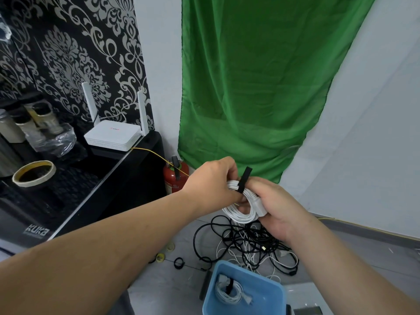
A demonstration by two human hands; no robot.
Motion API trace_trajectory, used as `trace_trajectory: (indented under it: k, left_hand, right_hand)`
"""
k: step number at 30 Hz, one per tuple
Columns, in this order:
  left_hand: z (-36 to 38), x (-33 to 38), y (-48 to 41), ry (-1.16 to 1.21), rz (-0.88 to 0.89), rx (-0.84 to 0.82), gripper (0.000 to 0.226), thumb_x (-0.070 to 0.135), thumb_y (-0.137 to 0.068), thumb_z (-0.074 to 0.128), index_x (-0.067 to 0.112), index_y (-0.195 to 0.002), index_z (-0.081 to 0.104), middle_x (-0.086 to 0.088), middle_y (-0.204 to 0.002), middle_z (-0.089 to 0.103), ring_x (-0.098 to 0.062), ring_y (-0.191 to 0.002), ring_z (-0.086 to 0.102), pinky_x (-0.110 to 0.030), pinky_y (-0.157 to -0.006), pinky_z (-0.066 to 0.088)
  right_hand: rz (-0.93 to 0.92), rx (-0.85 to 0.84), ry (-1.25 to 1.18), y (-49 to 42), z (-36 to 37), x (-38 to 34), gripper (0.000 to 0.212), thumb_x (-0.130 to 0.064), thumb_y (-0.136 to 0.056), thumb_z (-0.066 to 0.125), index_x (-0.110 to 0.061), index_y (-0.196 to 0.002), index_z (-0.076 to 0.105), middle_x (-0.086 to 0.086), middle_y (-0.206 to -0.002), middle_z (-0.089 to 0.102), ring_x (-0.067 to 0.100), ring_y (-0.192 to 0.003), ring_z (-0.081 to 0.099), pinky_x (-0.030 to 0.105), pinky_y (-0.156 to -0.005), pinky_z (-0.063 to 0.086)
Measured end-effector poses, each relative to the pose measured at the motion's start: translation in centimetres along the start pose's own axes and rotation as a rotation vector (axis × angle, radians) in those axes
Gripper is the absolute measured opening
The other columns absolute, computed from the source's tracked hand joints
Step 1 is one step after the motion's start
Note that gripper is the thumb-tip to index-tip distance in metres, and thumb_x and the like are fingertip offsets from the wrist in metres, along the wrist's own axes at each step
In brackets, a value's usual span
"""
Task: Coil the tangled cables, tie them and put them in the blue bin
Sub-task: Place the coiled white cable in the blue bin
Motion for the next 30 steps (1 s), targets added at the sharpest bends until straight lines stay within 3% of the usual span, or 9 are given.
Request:
trace_trajectory:
  k: [3, 6, 8, 10, 13, 17, 21, 26, 30]
  left_hand:
    - [0.1, -0.2, -0.2, 0.066, -0.022, -0.062, 0.050, 0.037, -0.061, 0.091, 0.029, -0.094, 0.055, 0.010, -0.085, 0.064, -0.011, -0.074, 0.061, -0.033, -0.064, 0.052]
    - [-0.1, -0.3, -0.2, 0.194, -0.043, -0.181, 0.066, 0.038, -0.071, 0.089, 0.031, -0.127, 0.056, 0.012, -0.112, 0.062, -0.007, -0.098, 0.063, -0.031, -0.083, 0.057]
    - [-0.5, -0.3, -0.2, 0.290, -0.044, -0.185, 0.059, 0.032, -0.082, 0.082, 0.033, -0.136, 0.058, 0.012, -0.119, 0.064, -0.007, -0.106, 0.064, -0.030, -0.090, 0.058]
    - [-0.8, 0.0, -0.3, 0.336, 0.015, -0.136, 0.037, 0.022, -0.089, 0.076, 0.027, -0.125, 0.069, 0.010, -0.110, 0.071, -0.008, -0.099, 0.069, -0.022, -0.083, 0.058]
    - [-1.1, 0.2, -0.4, 0.375, 0.031, -0.068, 0.012, 0.016, -0.094, 0.071, 0.018, -0.102, 0.079, 0.010, -0.086, 0.075, -0.003, -0.072, 0.067, -0.016, -0.066, 0.052]
    - [-0.9, 0.0, -0.5, 0.372, 0.018, -0.059, 0.010, 0.017, -0.094, 0.072, 0.017, -0.100, 0.079, 0.010, -0.082, 0.072, -0.002, -0.067, 0.060, -0.018, -0.064, 0.052]
    - [-0.8, -0.5, -0.9, 0.397, -0.063, -0.038, 0.013, 0.019, -0.098, 0.067, 0.014, -0.090, 0.077, 0.004, -0.075, 0.068, -0.002, -0.056, 0.053, -0.017, -0.056, 0.045]
    - [-0.7, -1.5, -1.2, 0.532, -0.181, -0.031, 0.018, 0.021, -0.099, 0.067, 0.008, -0.088, 0.074, -0.005, -0.068, 0.059, -0.009, -0.043, 0.043, -0.022, -0.045, 0.041]
    - [-0.6, -1.2, -1.3, 0.522, -0.132, -0.052, 0.016, 0.021, -0.099, 0.067, 0.012, -0.090, 0.076, -0.006, -0.070, 0.062, -0.008, -0.048, 0.045, -0.023, -0.046, 0.043]
  right_hand:
    - [0.001, 0.036, -0.017, 0.1, -0.1, -0.1, 0.011, -0.013, -0.093, 0.070, -0.004, -0.099, 0.073, 0.013, -0.078, 0.070, 0.022, -0.062, 0.061, 0.033, -0.060, 0.049]
    - [-0.019, 0.081, 0.021, 0.1, -0.4, -0.3, 0.006, -0.012, -0.094, 0.069, -0.006, -0.094, 0.070, 0.013, -0.076, 0.070, 0.022, -0.057, 0.059, 0.031, -0.056, 0.045]
    - [-0.043, 0.082, 0.079, 0.2, -0.4, -0.3, 0.008, -0.008, -0.094, 0.068, -0.009, -0.086, 0.067, 0.010, -0.075, 0.069, 0.018, -0.052, 0.055, 0.028, -0.052, 0.044]
    - [-0.048, 0.069, 0.083, 0.4, -0.3, -0.2, 0.009, -0.008, -0.092, 0.070, -0.009, -0.084, 0.067, 0.011, -0.076, 0.069, 0.014, -0.049, 0.053, 0.026, -0.048, 0.041]
    - [-0.043, 0.052, 0.057, 0.4, 0.0, -0.3, 0.001, -0.007, -0.090, 0.072, -0.006, -0.091, 0.072, 0.013, -0.072, 0.068, 0.013, -0.046, 0.052, 0.025, -0.044, 0.038]
    - [-0.050, 0.009, 0.057, 0.4, 0.2, -0.3, 0.012, -0.001, -0.090, 0.069, -0.008, -0.081, 0.073, 0.014, -0.075, 0.068, 0.014, -0.053, 0.057, 0.022, -0.045, 0.043]
    - [-0.052, -0.034, 0.069, 0.3, 0.2, -0.1, 0.004, -0.003, -0.090, 0.071, -0.006, -0.091, 0.074, 0.011, -0.084, 0.070, 0.014, -0.067, 0.062, 0.021, -0.052, 0.049]
    - [-0.022, -0.051, 0.048, 0.2, 0.3, 0.1, 0.021, 0.001, -0.088, 0.070, 0.000, -0.109, 0.071, 0.012, -0.085, 0.067, 0.012, -0.053, 0.056, 0.024, -0.052, 0.046]
    - [-0.011, -0.054, 0.055, -0.2, 0.3, 0.2, 0.008, -0.001, -0.087, 0.069, -0.006, -0.094, 0.071, 0.014, -0.086, 0.064, 0.014, -0.053, 0.052, 0.026, -0.051, 0.041]
Point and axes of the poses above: each hand's wrist, its own y-axis away from the middle knuckle, its own z-axis out of the palm, x = y × z, the point moved 3 cm from there along -y, towards the middle knuckle
